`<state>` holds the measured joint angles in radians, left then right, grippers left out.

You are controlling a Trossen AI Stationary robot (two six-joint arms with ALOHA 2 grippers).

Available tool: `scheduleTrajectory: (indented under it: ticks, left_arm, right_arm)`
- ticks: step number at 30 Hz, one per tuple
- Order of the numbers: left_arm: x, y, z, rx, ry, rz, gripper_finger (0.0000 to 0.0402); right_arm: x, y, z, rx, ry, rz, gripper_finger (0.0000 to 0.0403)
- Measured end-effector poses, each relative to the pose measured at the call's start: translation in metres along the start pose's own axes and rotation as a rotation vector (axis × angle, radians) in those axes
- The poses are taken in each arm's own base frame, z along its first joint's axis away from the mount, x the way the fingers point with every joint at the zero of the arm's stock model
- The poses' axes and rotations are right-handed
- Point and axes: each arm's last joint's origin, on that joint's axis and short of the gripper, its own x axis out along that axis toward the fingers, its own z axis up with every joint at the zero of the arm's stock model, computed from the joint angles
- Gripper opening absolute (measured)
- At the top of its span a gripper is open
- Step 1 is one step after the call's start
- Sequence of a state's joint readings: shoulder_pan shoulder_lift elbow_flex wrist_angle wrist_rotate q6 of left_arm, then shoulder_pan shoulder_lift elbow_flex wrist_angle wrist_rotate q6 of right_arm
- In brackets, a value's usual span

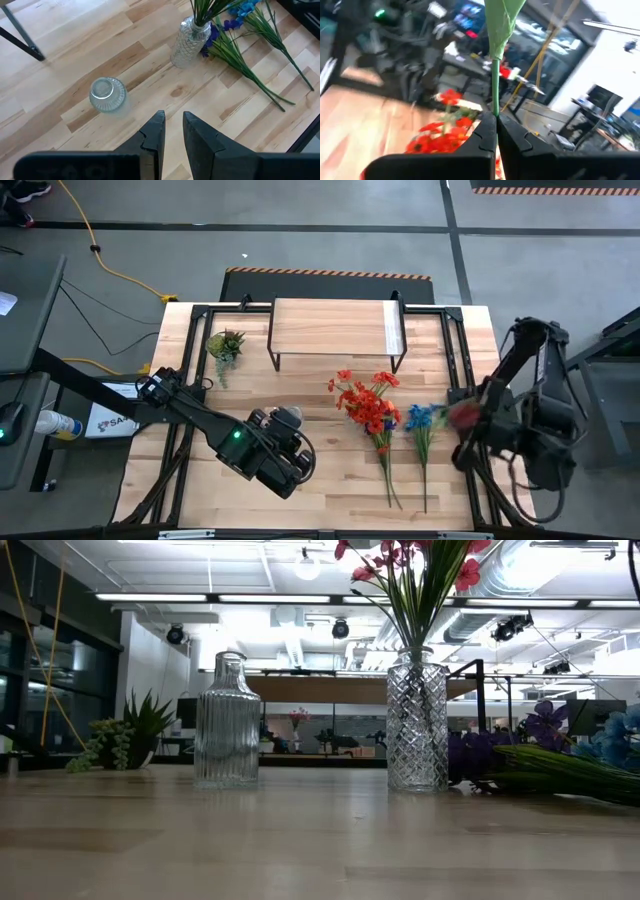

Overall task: Pick and place flowers into a vace then onto a shelf
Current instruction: Put the red tulip into the right transparent vase

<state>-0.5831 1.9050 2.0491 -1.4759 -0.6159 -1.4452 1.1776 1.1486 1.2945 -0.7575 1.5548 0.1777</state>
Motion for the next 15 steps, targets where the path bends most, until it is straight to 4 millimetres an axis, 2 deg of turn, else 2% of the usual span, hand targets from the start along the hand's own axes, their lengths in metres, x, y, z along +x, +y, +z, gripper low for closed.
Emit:
scheduleTrajectory:
  ticks: [5,12,15]
  left_arm:
    - [0.000,0.000,0.000,-0.001,-0.001,-0.002,0.0104]
    - [0.000,-0.001,0.000,-0.005,-0.002,-0.007,0.0104]
    - [0.000,-0.001,0.000,-0.005,0.000,-0.007,0.0104]
  right_arm:
    - [-0.007,-0.006,-0.009,0.107,-0.017,0.019,0.0000]
    - [-0.004,-0.011,-0.015,0.118,-0.011,0.006,0.0000]
    - [-0.003,-0.022,-0.017,0.114,-0.009,0.001,0.0000]
